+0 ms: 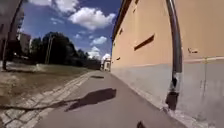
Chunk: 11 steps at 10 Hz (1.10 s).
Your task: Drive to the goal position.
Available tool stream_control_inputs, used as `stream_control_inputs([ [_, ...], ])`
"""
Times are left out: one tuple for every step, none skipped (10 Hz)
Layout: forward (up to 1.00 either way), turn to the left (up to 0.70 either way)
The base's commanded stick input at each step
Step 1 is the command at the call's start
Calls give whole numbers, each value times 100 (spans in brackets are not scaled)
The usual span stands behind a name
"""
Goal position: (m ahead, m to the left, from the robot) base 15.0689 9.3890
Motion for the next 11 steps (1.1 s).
stream_control_inputs([
  [85, 0],
  [85, 0],
  [85, 0],
  [85, 0],
  [85, 0],
  [85, 0],
  [85, 0],
  [85, 0],
  [85, 0],
  [85, 0],
  [85, 0],
])
